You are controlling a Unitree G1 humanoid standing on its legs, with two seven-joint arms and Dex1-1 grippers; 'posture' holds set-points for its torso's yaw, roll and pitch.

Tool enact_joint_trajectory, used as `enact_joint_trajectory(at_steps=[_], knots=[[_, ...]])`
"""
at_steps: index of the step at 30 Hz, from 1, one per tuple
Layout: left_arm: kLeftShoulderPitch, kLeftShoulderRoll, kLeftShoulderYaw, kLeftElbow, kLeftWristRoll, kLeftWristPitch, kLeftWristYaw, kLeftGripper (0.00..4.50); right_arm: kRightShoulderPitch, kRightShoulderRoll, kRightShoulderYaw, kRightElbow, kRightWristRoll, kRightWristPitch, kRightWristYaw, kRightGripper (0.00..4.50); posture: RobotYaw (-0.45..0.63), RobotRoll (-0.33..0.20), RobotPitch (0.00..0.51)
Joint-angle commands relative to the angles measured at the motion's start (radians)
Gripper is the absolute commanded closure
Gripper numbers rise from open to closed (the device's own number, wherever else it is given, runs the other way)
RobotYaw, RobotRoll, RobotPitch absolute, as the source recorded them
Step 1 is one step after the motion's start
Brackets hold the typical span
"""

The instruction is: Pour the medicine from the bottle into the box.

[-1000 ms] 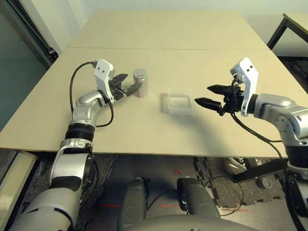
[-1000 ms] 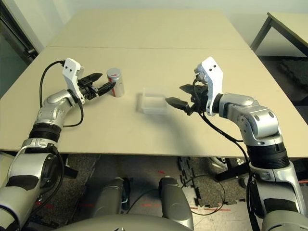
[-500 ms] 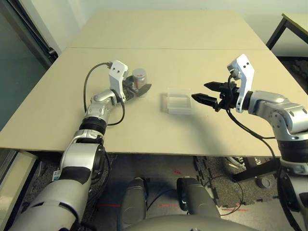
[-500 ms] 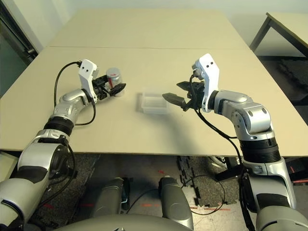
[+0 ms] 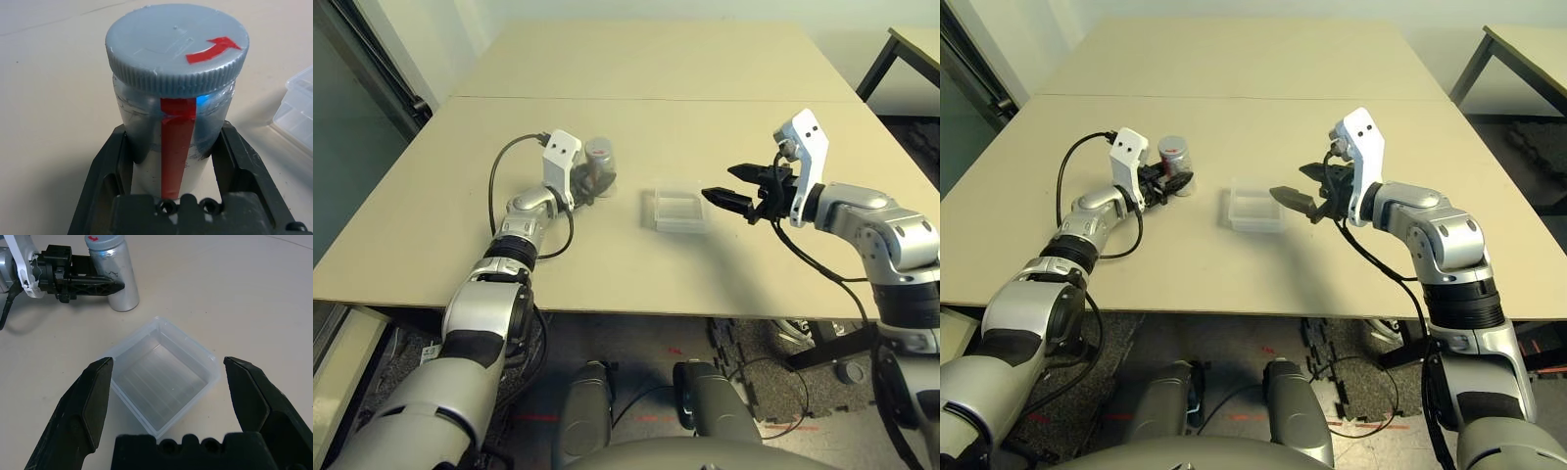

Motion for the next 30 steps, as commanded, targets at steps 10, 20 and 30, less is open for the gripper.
enact_joint_trajectory(at_steps=[10,20,30], knots=[[0.039,0.057,-0.022,-0.358,-0.091,0.195,-0.323,2.06,-0.089,0.03,-0.04,-0.078,0.086,0.087,-0.022,0.0,-0.05,0.0,0.085],[0.177,0.145,-0.118,-0.756,-0.184,0.489,-0.545,2.06,-0.246,0.04,-0.02,-0.14,0.179,0.2,-0.004,0.0,-0.03,0.0,0.067],[0.153,0.131,-0.166,-0.758,-0.181,0.48,-0.598,2.06,-0.281,0.049,0.082,-0.161,0.196,0.253,0.056,0.0,-0.05,0.0,0.06]])
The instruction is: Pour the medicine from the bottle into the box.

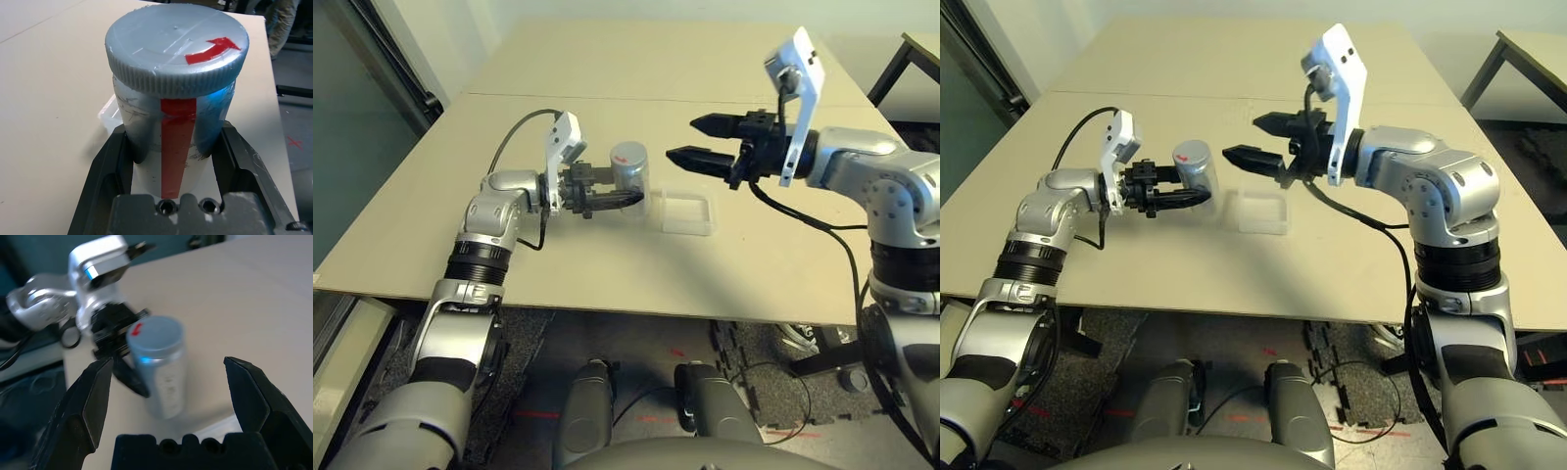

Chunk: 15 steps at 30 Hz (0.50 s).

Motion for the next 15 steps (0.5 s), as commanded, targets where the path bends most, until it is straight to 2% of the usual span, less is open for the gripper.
enact_joint_trajectory(at_steps=[1,15], knots=[[-0.017,-0.007,-0.029,-0.006,-0.004,-0.013,-0.025,2.06,-0.023,0.01,0.031,-0.015,0.013,0.017,0.015,0.0,-0.05,0.0,0.06],[-0.047,-0.021,-0.064,0.006,-0.001,-0.028,-0.056,2.06,-0.072,0.05,0.15,0.07,-0.109,-0.077,0.034,0.0,-0.05,0.0,0.061]])
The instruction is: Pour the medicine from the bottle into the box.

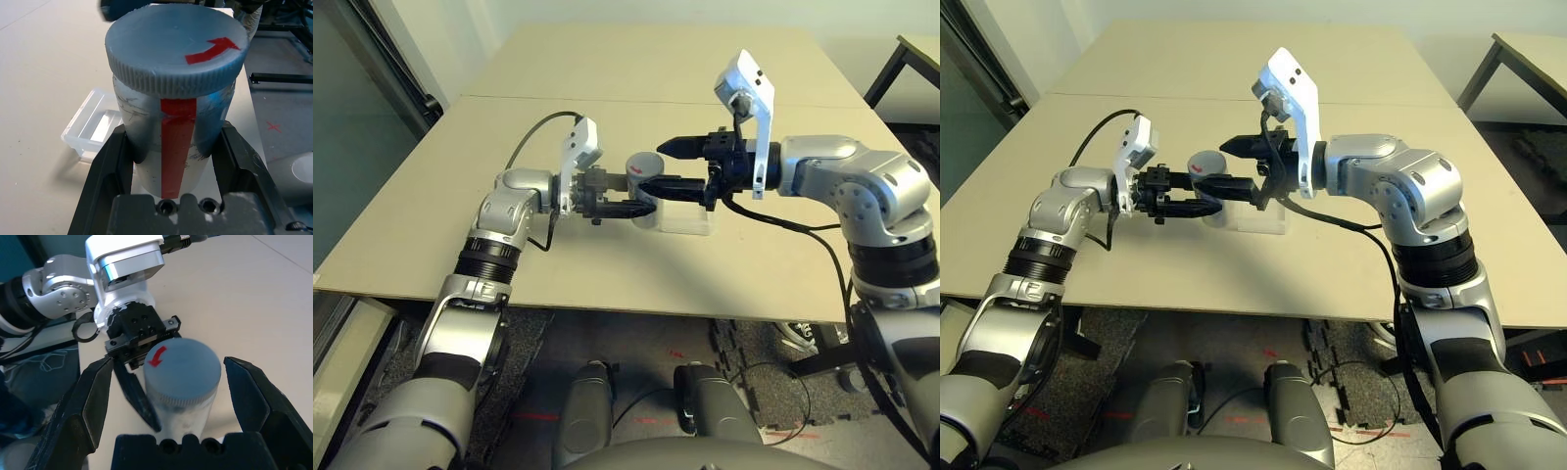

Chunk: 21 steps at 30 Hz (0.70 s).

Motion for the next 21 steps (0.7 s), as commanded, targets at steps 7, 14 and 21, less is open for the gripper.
enact_joint_trajectory(at_steps=[7,14,21], knots=[[-0.016,-0.009,-0.016,-0.019,-0.004,0.001,-0.004,2.06,-0.026,0.026,0.055,0.063,-0.085,-0.074,0.014,0.0,-0.04,0.0,0.063],[-0.003,-0.004,-0.009,-0.039,-0.01,0.014,0.001,2.06,-0.007,0.045,0.018,0.061,-0.076,-0.077,0.009,1.32,-0.04,0.0,0.07],[0.01,0.024,-0.004,-0.061,-0.017,0.024,-0.01,2.06,-0.022,0.067,-0.074,0.092,-0.014,-0.125,0.062,1.89,-0.04,0.0,0.069]])
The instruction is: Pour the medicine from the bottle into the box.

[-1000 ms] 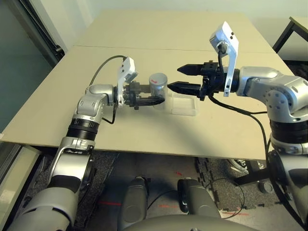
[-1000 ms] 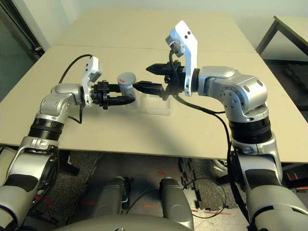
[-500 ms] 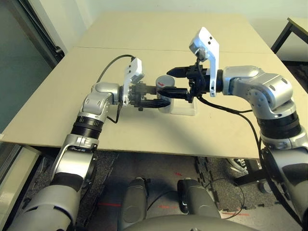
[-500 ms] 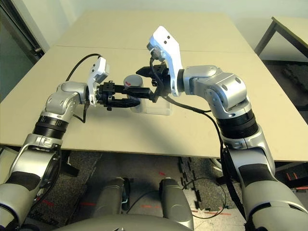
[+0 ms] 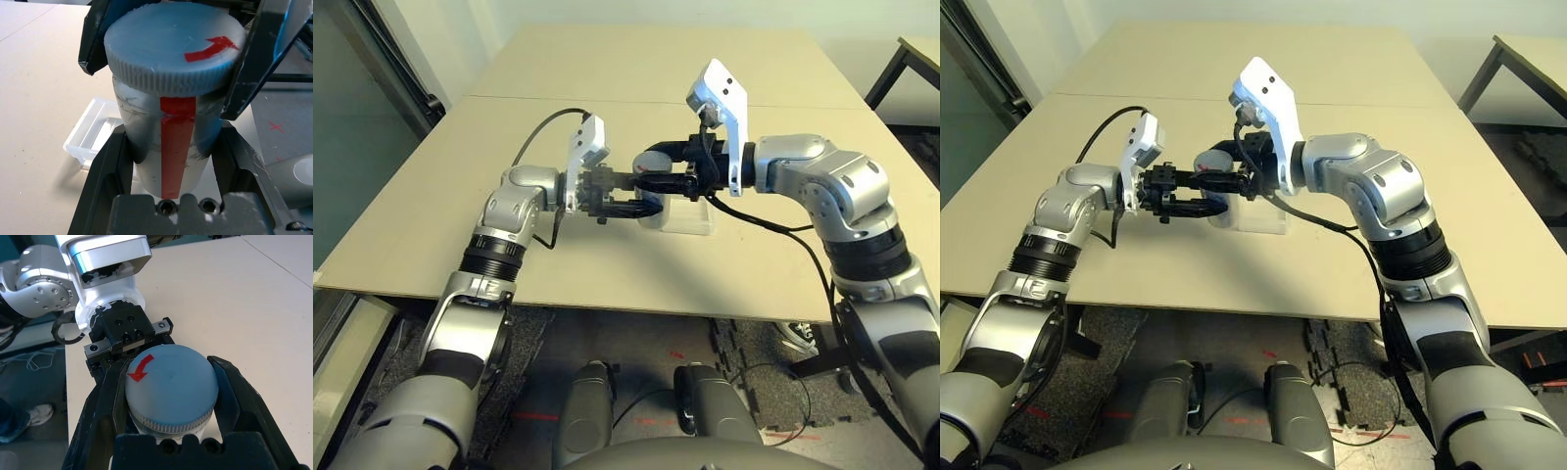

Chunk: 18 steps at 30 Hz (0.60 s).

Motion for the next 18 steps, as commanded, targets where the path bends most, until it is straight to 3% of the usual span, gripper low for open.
enact_joint_trajectory(at_steps=[1,11,18], knots=[[0.021,0.023,-0.008,-0.034,-0.012,0.009,-0.019,2.06,-0.022,0.012,-0.096,0.038,0.069,-0.05,0.059,1.89,-0.04,0.0,0.068],[0.024,0.036,-0.042,-0.297,-0.118,0.144,-0.06,2.06,-0.135,0.012,-0.07,0.204,0.132,-0.053,0.337,1.89,-0.02,0.0,0.066],[0.006,0.0,-0.024,-0.431,-0.189,0.213,-0.013,2.06,-0.196,0.069,-0.099,0.235,0.171,-0.034,0.418,1.89,0.01,0.0,0.073]])
